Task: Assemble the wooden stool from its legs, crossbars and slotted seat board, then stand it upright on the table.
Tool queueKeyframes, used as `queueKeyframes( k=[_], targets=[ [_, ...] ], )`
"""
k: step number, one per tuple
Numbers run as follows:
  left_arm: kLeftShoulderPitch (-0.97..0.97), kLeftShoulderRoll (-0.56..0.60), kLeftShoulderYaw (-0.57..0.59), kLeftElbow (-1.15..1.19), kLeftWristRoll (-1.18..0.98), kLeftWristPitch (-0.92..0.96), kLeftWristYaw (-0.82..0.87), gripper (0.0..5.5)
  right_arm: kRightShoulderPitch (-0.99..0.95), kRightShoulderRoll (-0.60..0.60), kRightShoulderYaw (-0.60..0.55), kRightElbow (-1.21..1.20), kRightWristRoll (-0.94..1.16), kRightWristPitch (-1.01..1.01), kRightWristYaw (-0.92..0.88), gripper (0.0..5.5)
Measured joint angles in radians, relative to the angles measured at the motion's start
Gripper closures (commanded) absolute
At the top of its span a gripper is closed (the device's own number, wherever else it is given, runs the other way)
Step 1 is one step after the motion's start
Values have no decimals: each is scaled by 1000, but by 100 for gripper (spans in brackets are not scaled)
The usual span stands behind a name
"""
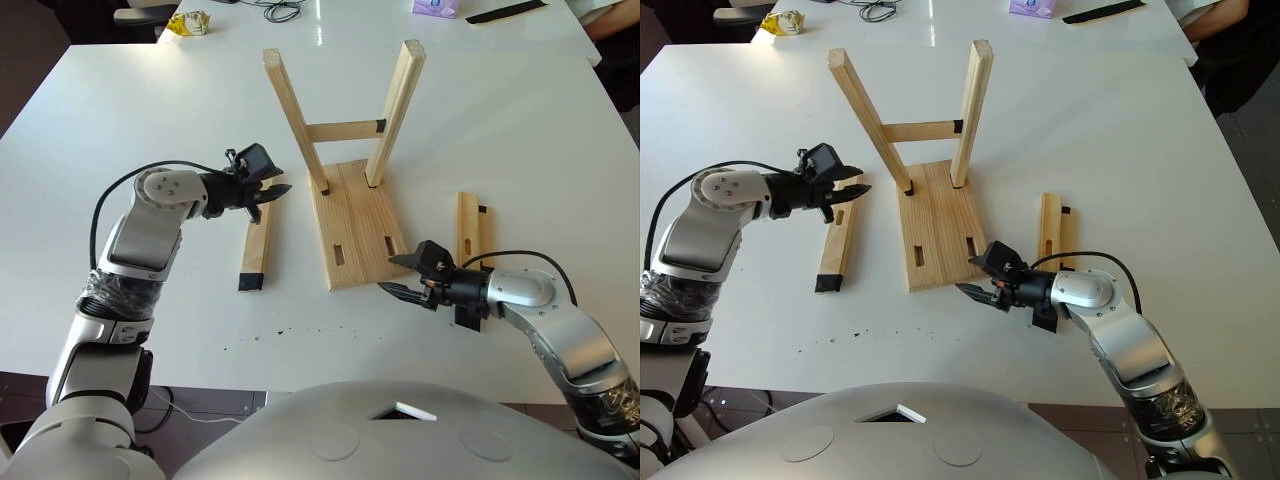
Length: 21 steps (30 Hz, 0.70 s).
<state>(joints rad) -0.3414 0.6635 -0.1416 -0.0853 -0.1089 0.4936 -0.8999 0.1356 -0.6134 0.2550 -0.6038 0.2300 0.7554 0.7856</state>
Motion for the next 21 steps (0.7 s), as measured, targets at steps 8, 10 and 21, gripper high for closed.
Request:
queueKeyframes(
  k=[8, 10, 21],
  targets=[
    [-120, -89, 275, -10, -307, 280, 74, 393, -95, -1, -70, 38, 38, 29, -28, 291],
    [-164, -105, 353, -33, -403, 343, 97, 393, -104, -3, -77, 57, 40, 28, -34, 291],
    [-433, -134, 426, 11, -578, 427, 216, 299, -149, -5, -64, 116, 41, -11, -40, 293]
  ],
)
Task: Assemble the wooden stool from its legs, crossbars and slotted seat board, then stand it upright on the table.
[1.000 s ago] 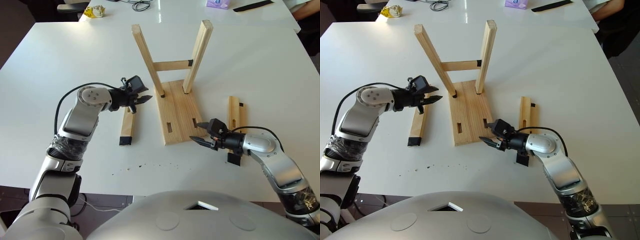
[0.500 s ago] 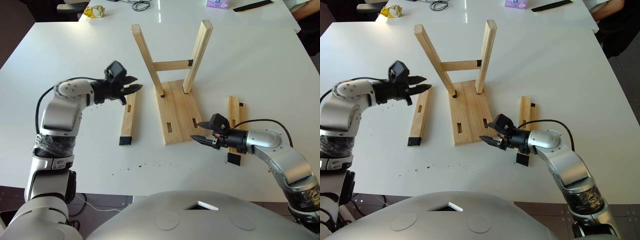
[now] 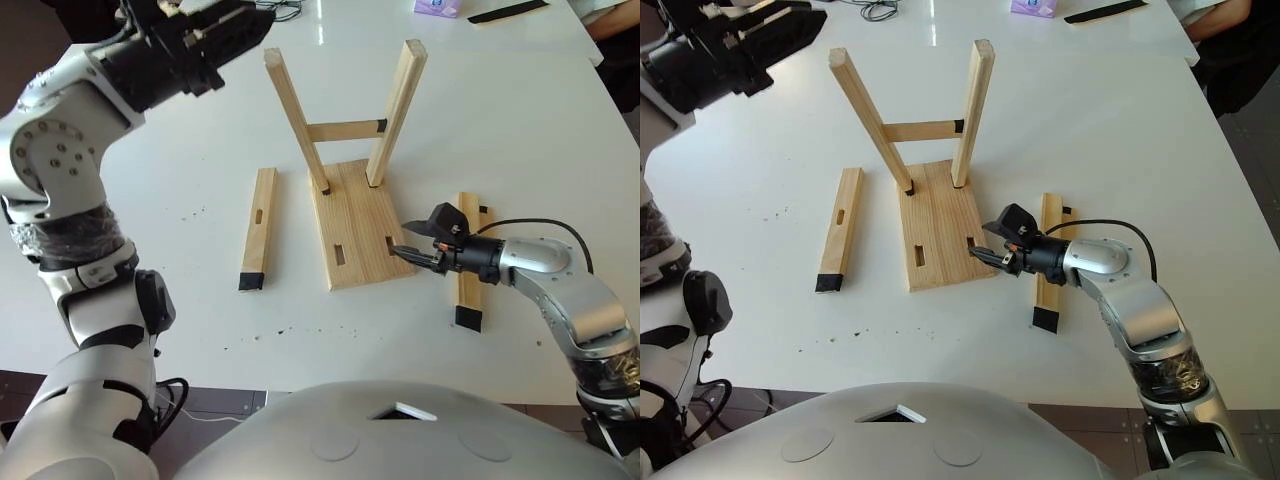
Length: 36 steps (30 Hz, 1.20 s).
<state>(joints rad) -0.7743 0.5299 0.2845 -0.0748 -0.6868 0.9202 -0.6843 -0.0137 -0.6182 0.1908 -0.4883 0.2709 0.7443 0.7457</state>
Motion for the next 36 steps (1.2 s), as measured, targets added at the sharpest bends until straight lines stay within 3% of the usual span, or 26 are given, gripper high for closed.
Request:
queueKeyframes(
  k=[5, 10, 22, 32, 36],
  targets=[
    [-59, -104, -162, 187, 159, -205, 27, 299, -12, 19, 42, 31, -8, -22, -8, 293],
    [-99, -156, -214, 317, 236, -337, 31, 299, -16, 24, 80, 39, -18, -37, -7, 293],
    [-221, -186, -193, 392, 218, -342, 21, 299, 8, 2, 133, 76, -44, -122, 9, 293],
    [-432, -181, -64, 452, 155, -361, 60, 299, 13, -11, 143, 76, -48, -150, 0, 293],
    [-384, -187, -78, 431, 169, -397, 67, 299, 17, -13, 148, 72, -48, -150, -5, 293]
  ],
)
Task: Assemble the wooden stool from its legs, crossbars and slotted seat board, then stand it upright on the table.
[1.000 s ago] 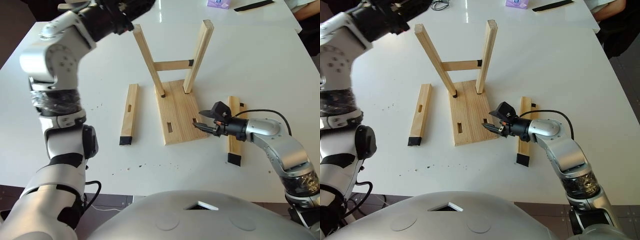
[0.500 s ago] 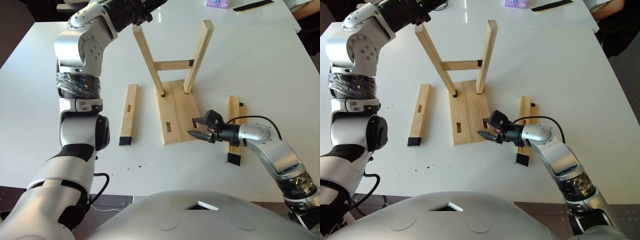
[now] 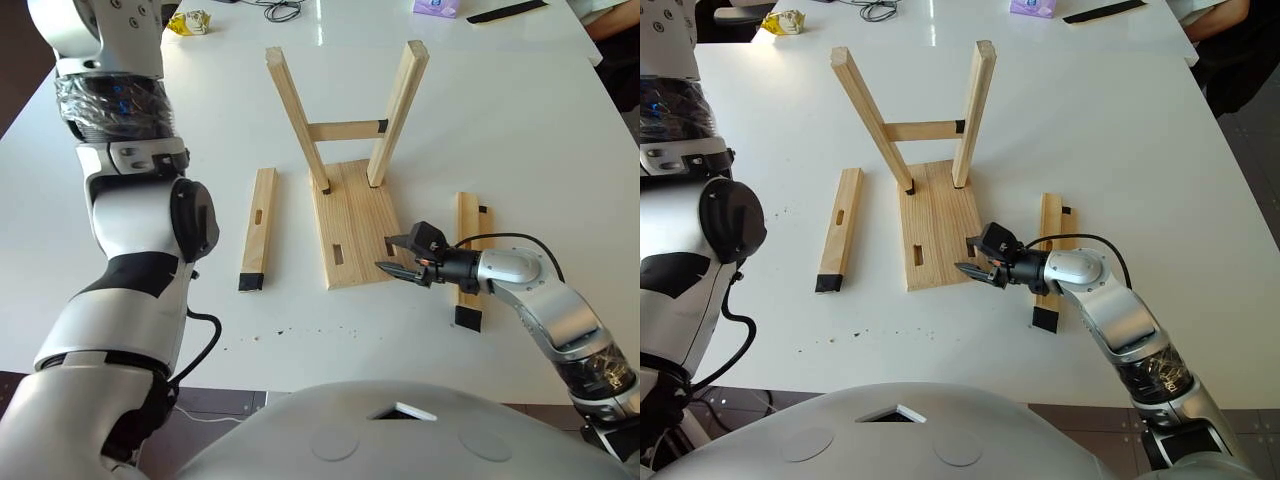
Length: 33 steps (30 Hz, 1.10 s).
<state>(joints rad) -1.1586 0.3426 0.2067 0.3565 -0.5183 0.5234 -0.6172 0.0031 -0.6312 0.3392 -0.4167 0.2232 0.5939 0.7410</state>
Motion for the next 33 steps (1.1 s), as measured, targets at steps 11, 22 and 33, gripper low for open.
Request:
queueKeyframes(
  k=[11, 22, 33],
  targets=[
    [474, -48, -179, -342, 11, -49, -17, 299, 30, -15, 4, -27, 0, -7, 1, 293],
    [403, -79, -74, -309, -120, 171, 75, 299, 28, -9, 7, -37, 1, 2, -8, 293],
    [287, 35, 138, -439, -293, 301, 193, 299, -10, 41, -301, -182, 176, 203, -114, 293]
  ],
)
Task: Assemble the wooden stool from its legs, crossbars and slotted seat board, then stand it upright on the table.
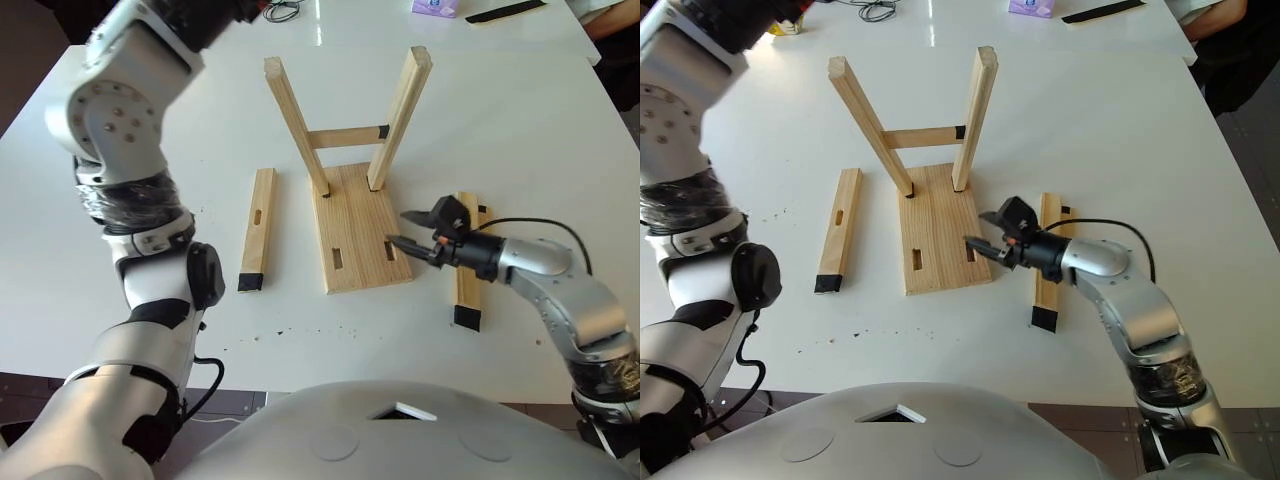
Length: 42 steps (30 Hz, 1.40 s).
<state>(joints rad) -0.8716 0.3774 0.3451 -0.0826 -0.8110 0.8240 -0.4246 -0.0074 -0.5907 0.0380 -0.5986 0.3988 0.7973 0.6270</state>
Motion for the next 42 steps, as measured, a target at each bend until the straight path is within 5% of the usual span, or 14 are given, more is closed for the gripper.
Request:
queueKeyframes(
  k=[4, 8, 13, 20, 42],
  targets=[
    [131, 167, 89, -49, 33, 18, 7, 299, 1, -7, -249, -140, 97, 242, -108, 293],
    [410, 279, 163, -95, 115, 9, -14, 299, 62, -6, -366, -230, 112, 478, -199, 293],
    [666, 286, 221, -164, 162, -21, -33, 299, 106, -87, -370, -159, 20, 500, -270, 293],
    [693, 228, 191, -288, 131, -33, 1, 299, 173, -88, -320, -11, -49, 464, -298, 293],
    [759, 181, 92, -391, 97, -8, 65, 299, 159, 76, -349, -94, -23, 625, -350, 293]
  ],
)
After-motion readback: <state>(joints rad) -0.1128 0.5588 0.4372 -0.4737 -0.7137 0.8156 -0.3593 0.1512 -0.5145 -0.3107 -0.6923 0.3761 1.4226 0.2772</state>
